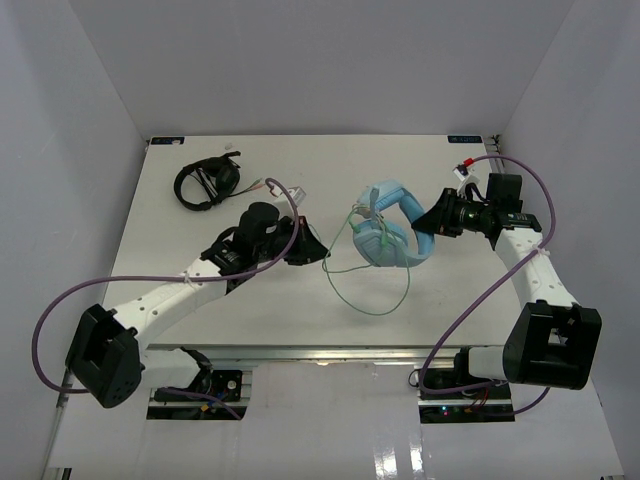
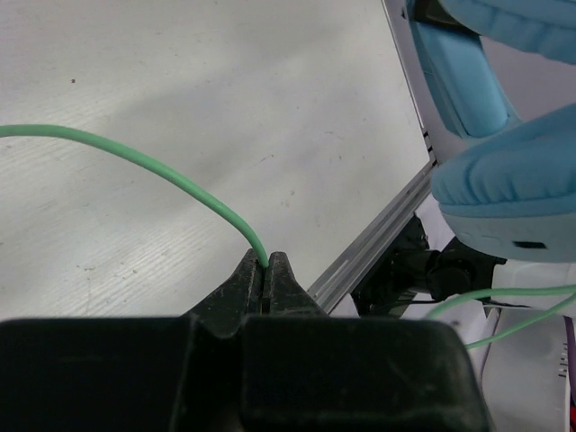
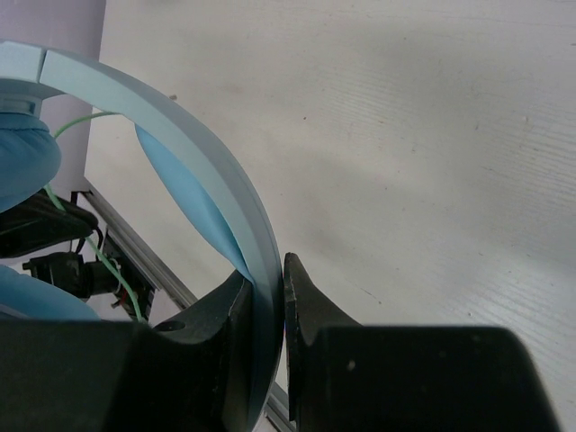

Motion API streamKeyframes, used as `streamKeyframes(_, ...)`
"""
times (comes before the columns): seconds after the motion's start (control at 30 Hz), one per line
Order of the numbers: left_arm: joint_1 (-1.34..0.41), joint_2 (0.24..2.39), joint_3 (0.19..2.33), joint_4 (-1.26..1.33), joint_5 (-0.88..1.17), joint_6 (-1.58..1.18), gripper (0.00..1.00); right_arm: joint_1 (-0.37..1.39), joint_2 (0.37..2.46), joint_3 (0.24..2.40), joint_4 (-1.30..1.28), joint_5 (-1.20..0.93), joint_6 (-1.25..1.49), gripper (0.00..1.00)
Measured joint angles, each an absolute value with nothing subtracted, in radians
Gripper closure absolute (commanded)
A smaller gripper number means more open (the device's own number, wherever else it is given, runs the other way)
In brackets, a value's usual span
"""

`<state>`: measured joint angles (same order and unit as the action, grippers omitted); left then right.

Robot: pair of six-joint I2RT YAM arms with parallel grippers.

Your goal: Wrap the headphones

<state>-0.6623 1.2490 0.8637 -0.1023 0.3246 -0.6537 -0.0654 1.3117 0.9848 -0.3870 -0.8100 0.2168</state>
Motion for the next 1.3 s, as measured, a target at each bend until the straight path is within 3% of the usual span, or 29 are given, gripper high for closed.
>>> streamKeyframes(0.33, -0.713, 1.118, 0.746, -0.01, 0.262, -0.716, 1.0, -0.065, 1.312, 0.985, -0.385, -0.694, 0.226, 0.92)
streamKeyframes(0.57, -0.922, 1.053, 0.54, 0.003, 0.179, -0.846, 1.0, -0.065, 1.312, 0.985, -0.338, -0.496, 0.304, 0.92)
streamKeyframes(0.73, -1.035, 1.022, 0.532, -0.043, 0.118, -0.917, 1.0, -0.062, 1.312, 0.985, -0.28, -0.39, 0.352, 0.92)
streamKeyframes(0.87, -1.06, 1.028, 0.715, -0.152, 0.075, -0.902, 1.0, -0.036, 1.312, 0.984, -0.232, -0.267, 0.328, 0.92)
streamKeyframes(1.07, -1.056, 1.177, 1.385, -0.346, -0.06, -0.794, 1.0, -0.014, 1.309, 0.946, -0.161, -0.138, 0.232, 0.92)
streamKeyframes(1.3, -1.003, 1.32, 1.85, -0.492, -0.177, -0.676, 1.0, 0.047, 1.259, 0.859, -0.101, -0.027, 0.06, 0.92)
